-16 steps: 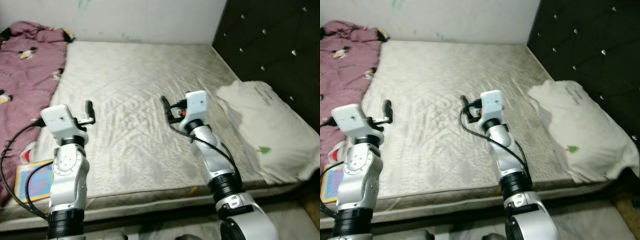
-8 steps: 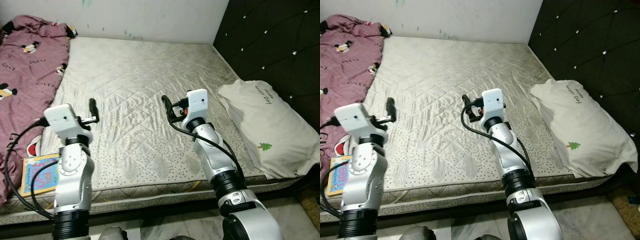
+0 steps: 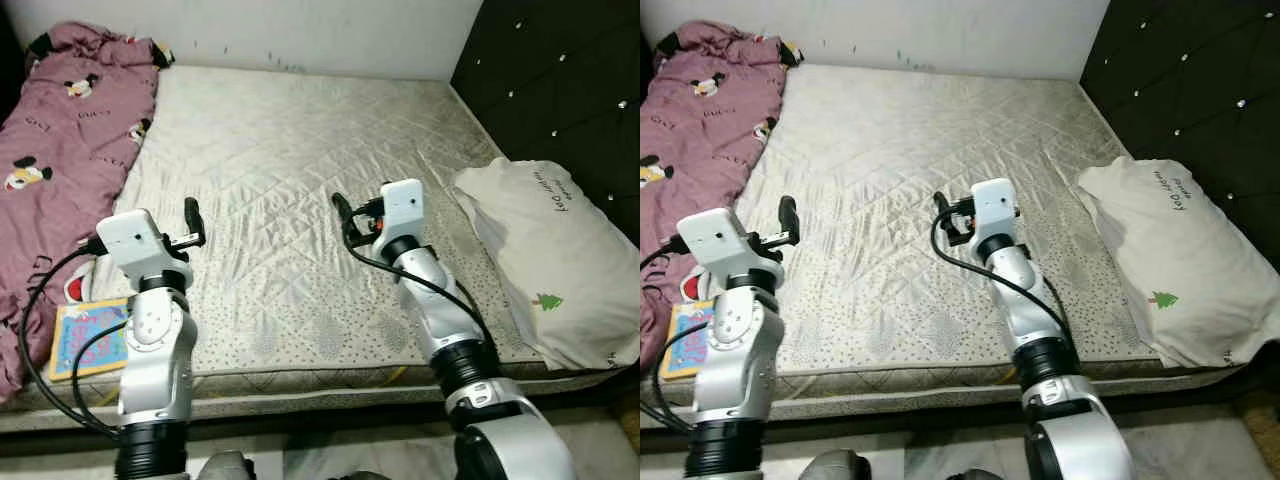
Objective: Clean up the room
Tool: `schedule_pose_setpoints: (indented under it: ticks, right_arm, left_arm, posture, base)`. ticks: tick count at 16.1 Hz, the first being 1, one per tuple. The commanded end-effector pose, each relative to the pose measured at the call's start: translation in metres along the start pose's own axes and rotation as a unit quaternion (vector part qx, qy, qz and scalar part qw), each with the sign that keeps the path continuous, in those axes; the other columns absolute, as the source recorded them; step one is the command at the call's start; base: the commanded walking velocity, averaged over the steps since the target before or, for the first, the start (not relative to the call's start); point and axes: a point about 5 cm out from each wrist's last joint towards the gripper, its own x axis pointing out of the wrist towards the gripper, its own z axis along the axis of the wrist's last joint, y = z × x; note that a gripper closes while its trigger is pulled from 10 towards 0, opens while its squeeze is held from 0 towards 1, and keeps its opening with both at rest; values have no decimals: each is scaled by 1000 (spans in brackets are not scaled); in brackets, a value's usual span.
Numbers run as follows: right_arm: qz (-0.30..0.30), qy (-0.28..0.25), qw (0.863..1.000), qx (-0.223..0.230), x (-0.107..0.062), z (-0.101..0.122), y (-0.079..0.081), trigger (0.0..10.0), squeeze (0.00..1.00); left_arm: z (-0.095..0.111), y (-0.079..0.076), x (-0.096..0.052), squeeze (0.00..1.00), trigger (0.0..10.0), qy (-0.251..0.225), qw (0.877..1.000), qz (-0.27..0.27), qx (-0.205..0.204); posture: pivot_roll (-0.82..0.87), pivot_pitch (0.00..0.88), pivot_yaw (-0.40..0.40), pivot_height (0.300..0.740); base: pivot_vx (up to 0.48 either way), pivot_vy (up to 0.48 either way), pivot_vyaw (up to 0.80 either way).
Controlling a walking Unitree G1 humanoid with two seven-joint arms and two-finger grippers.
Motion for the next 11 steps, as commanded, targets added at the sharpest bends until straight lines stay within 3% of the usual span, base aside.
schedule_pose_setpoints:
  ticks: [1,5,8,11]
  right_arm:
    - [-6,-7,1000,-2,-2,5,-11,10000,0]
    - [9,-6,1000,-22,-5,11,-29,10000,0]
    - [36,8,998,-44,-8,12,-34,10000,0]
    - [48,11,997,-54,-11,15,-39,10000,0]
  left_arm:
    - [2,-9,-3,0,10000,0,1000,-6,4]
    - [-6,-19,-18,0,10000,14,1000,8,2]
    - [-18,-24,-39,0,10000,40,999,27,-2]
    - [-20,-38,-50,0,10000,47,999,14,-1]
  posture:
    - [99,0,-155,740]
    - [93,23,-268,740]
    - [79,72,-321,740]
    - [69,113,-361,740]
  base:
    - [0,0,0]
    - [0,0,0]
    - [0,0,0]
    - [0,0,0]
